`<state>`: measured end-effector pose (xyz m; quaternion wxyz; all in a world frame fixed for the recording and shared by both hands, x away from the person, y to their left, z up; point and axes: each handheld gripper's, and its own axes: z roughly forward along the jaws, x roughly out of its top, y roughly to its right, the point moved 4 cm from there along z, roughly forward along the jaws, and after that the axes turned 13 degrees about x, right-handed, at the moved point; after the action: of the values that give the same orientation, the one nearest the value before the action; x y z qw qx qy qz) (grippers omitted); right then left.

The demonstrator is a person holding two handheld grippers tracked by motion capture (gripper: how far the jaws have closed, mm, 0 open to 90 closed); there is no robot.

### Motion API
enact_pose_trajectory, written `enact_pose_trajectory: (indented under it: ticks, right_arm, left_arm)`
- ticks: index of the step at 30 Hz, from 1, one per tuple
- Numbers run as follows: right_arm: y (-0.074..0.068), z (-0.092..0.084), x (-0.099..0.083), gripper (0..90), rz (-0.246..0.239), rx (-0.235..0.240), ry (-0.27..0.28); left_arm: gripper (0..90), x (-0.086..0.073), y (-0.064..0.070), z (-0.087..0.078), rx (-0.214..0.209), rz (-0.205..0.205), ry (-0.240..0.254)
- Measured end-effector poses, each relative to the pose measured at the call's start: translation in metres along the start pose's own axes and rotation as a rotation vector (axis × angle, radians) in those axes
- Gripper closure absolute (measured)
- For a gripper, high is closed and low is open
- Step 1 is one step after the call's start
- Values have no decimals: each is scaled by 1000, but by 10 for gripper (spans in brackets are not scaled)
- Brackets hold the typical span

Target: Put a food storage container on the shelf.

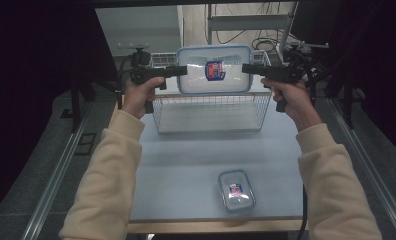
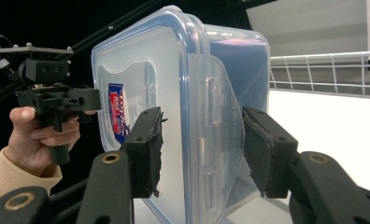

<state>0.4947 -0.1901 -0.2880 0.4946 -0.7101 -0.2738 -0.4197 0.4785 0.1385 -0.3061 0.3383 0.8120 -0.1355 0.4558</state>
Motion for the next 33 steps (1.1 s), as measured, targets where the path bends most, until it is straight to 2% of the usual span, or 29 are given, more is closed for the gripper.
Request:
enact_pose_trajectory:
  ticks: [2,5,7,9,10,15,17,18,19,23,24,26,28,29,31,33]
  right_arm:
    - [13,5,-1,491,31,-11,-7]
    - [21,7,-2,491,54,-10,-5]
    - [27,9,-3,491,66,-13,-1]
    - [33,12,-3,490,74,-19,-3]
    - [37,16,-4,489,98,-26,-12]
    - [44,20,-3,486,112,-44,-28]
    - [48,22,-4,486,126,-48,-29]
    - [50,24,-4,484,143,-45,-24]
    - [53,25,-3,482,165,-51,-11]
    - [57,27,-1,477,193,-60,-2]
    - [57,28,-1,471,203,-75,3]
    - [59,30,0,454,193,-124,12]
    - [60,34,0,421,195,-172,5]
    - [60,35,0,419,189,-186,2]
    - [60,37,0,389,184,-201,20]
    - [58,37,0,374,168,-211,35]
  left_arm:
    - [520,2,-5,7,5,-8,-16]
    - [520,4,-11,15,12,-35,-23]
    - [520,5,-17,20,10,-28,-34]
    - [519,6,-23,25,6,-47,-38]
    - [518,5,-26,27,5,-56,-44]
    - [513,-1,-37,38,4,-97,-67]
    - [516,-1,-40,39,2,-132,-45]
    - [516,-1,-40,40,7,-137,-37]
    - [510,0,-40,40,18,-145,-35]
    - [503,1,-42,45,28,-198,-24]
    - [495,1,-42,47,34,-197,-30]
    - [457,0,-41,52,63,-189,-45]
    - [394,-1,-43,56,78,-201,-58]
    - [389,-3,-44,57,95,-198,-58]
    - [369,-4,-44,58,79,-211,-46]
    - [308,-3,-43,56,118,-194,-31]
